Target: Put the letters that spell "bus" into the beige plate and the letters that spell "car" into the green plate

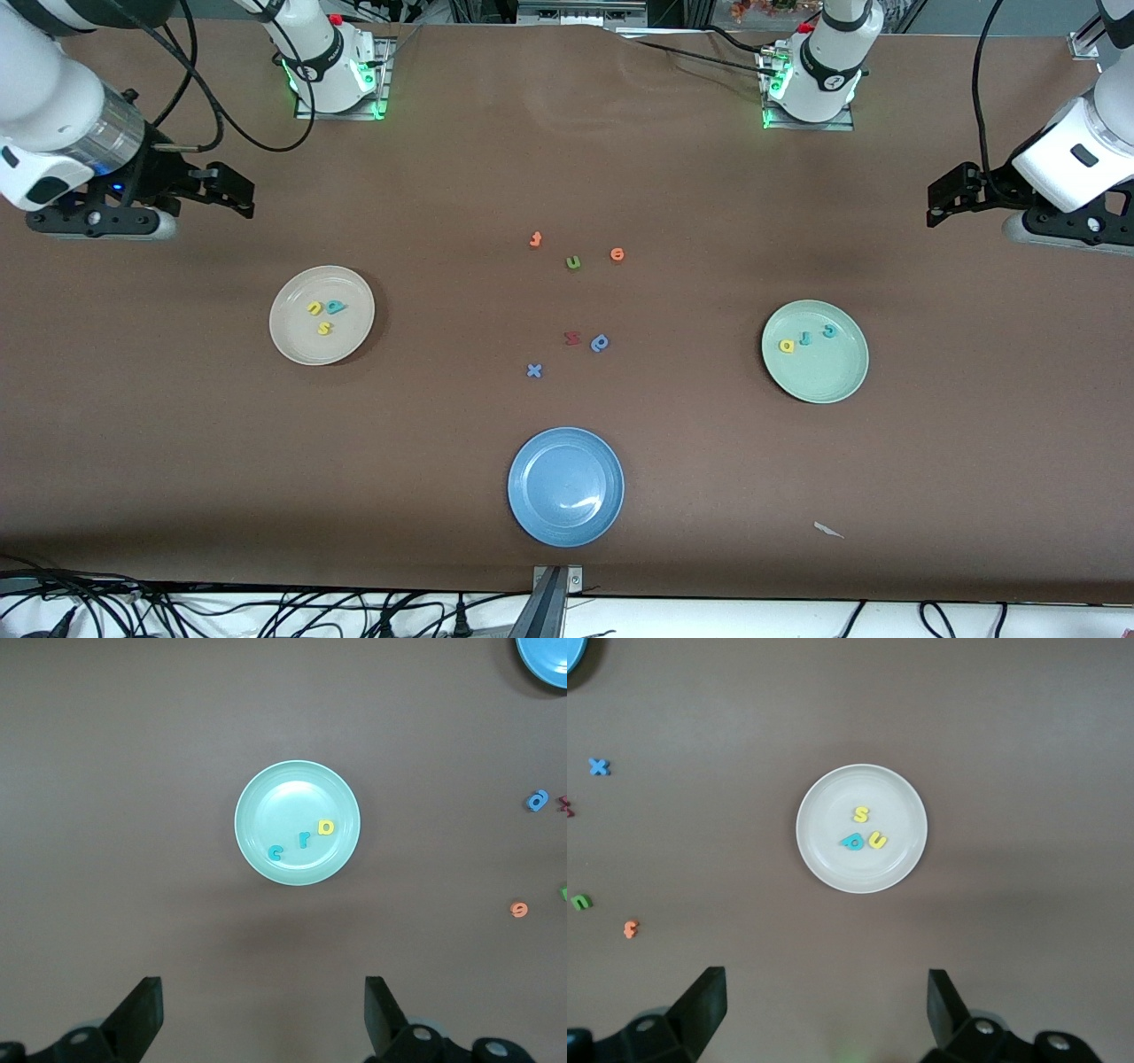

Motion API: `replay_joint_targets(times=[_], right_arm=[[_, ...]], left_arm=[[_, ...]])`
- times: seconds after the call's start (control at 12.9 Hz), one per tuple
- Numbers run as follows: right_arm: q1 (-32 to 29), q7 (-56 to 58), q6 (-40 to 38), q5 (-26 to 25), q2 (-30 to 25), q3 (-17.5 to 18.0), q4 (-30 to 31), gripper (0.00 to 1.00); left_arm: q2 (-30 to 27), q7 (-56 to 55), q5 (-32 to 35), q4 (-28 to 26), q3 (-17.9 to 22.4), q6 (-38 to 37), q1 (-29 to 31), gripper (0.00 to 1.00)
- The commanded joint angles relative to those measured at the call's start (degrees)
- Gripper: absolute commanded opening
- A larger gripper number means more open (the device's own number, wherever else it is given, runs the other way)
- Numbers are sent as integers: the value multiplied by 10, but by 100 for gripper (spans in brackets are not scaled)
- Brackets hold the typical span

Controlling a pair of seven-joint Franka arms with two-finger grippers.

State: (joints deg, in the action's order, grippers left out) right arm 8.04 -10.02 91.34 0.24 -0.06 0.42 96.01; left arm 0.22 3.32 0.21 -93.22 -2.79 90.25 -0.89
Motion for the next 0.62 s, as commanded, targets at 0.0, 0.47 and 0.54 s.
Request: replay_joint_targets(times=[0.0, 0.47, 0.54], right_arm=[[-31, 26, -13, 2, -13, 12, -2, 100], [-17, 19, -35, 3, -7, 18, -12, 100], [-16, 21, -36, 3, -6, 18, -10, 100]], left_arm=[[7, 12, 13, 18, -1, -13, 1, 100], [7, 11, 13, 18, -5, -13, -4, 100], [7, 11, 13, 18, -5, -14, -4, 100]])
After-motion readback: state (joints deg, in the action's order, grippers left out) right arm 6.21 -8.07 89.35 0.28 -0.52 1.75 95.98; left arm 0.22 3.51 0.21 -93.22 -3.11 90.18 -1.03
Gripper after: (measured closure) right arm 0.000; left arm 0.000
